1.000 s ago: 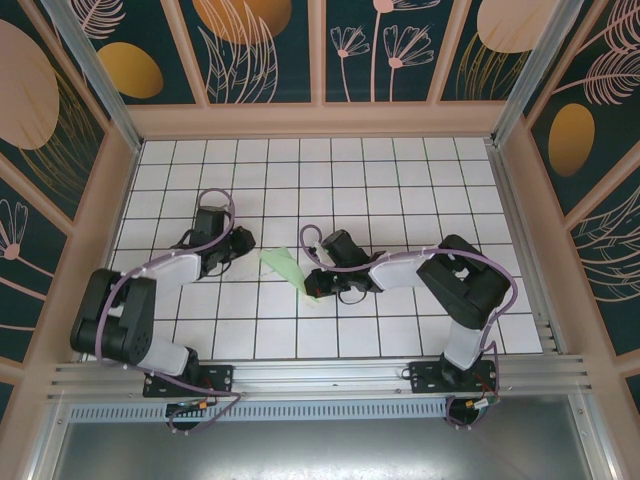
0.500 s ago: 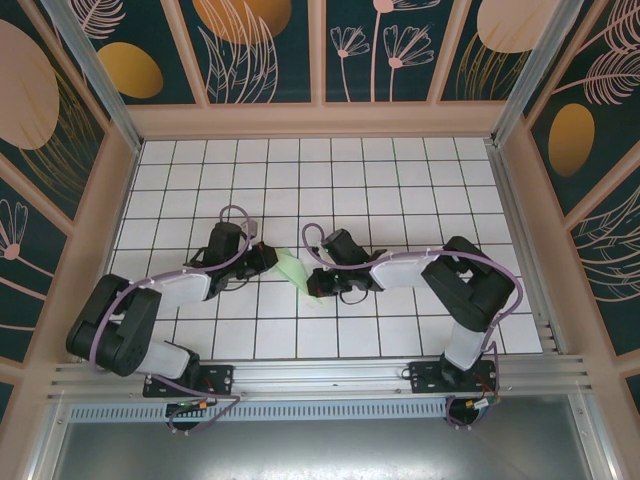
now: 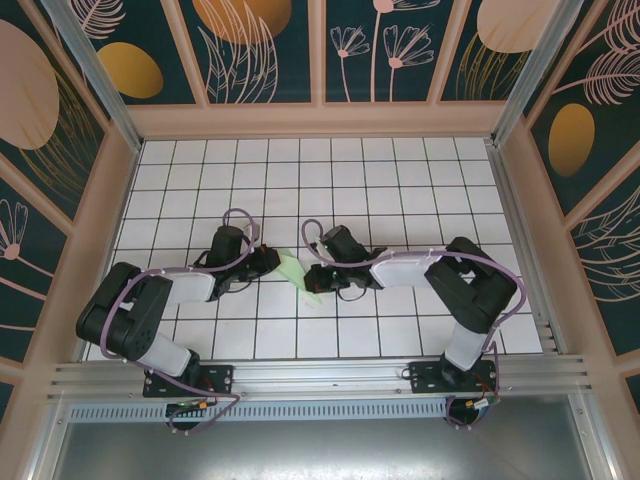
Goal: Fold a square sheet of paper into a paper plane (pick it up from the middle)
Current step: Fold the wing for the fifth time at the center of the table.
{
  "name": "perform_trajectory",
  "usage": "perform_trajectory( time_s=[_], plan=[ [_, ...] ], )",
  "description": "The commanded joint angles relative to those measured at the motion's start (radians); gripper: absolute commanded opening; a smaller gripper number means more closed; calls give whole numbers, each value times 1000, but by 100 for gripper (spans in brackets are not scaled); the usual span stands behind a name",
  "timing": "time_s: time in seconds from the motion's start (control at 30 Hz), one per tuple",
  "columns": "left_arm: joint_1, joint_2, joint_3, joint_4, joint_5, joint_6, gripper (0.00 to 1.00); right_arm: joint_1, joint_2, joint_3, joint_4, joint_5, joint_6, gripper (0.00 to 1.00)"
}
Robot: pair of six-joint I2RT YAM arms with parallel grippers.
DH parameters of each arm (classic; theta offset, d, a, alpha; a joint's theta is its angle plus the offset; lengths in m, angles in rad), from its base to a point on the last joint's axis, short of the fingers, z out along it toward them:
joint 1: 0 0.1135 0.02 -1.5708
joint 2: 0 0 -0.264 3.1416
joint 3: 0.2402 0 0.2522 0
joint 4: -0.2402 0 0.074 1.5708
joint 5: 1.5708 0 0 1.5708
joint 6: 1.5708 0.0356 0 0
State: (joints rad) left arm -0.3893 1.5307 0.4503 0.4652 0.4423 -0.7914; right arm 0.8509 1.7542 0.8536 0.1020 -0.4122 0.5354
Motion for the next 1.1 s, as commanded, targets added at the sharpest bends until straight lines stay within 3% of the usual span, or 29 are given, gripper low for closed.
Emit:
perform_trajectory(
  time_s=[0.0, 0.63, 1.07],
  plan=[
    [-7, 19, -18, 48, 23, -8, 8, 8, 48, 66, 56, 5, 26, 0],
    [-8, 76, -10, 50, 51, 1, 8, 14, 184, 191, -1, 11, 10, 0],
    [-8, 120, 6, -20, -12, 3, 6, 33, 227, 237, -59, -25, -44, 0]
  ],
)
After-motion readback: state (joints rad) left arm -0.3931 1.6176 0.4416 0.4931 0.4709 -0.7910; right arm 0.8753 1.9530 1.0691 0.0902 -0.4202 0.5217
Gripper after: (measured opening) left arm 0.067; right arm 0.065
